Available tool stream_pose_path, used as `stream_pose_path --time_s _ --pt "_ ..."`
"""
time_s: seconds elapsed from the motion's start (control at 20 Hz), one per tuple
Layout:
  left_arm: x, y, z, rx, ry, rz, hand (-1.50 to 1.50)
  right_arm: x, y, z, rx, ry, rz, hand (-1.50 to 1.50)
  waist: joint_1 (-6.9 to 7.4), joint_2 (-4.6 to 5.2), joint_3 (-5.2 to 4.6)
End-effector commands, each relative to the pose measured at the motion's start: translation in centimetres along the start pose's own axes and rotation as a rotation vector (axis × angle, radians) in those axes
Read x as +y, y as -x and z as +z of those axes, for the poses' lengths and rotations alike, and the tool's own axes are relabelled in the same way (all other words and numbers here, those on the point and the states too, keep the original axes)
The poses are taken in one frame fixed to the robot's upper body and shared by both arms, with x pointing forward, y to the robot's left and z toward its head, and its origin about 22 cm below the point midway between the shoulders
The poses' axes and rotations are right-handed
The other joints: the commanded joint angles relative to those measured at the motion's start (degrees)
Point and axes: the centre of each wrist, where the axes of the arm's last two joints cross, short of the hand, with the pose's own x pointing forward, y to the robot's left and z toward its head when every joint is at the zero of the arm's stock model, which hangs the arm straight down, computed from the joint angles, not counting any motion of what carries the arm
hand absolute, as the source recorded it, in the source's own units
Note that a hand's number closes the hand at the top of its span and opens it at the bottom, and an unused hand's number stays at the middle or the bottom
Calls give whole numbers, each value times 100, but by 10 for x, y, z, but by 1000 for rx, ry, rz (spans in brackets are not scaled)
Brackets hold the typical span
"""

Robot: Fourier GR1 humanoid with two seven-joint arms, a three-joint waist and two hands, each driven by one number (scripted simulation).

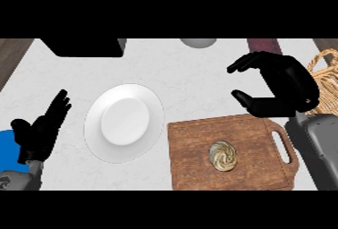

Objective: Pick the cupcake from the cutting board and place it in the basket

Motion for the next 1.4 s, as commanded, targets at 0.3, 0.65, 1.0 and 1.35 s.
stream_pose_path --time_s 0.3,0.65,1.0,1.35 --pt "16 -25 -24 53 -3 40 0 156 -17 21 -113 -116 251 -150 -181 -77 8" --pt "13 -36 -28 40 3 43 0 119 -78 -14 247 -241 611 -150 -234 -135 -20" --pt "19 -29 -27 52 -21 29 0 74 -134 -37 517 -115 1005 -150 -203 -103 -7" --pt "11 -30 -27 48 -6 32 0 45 -175 -56 696 -397 939 -150 -139 -86 4"
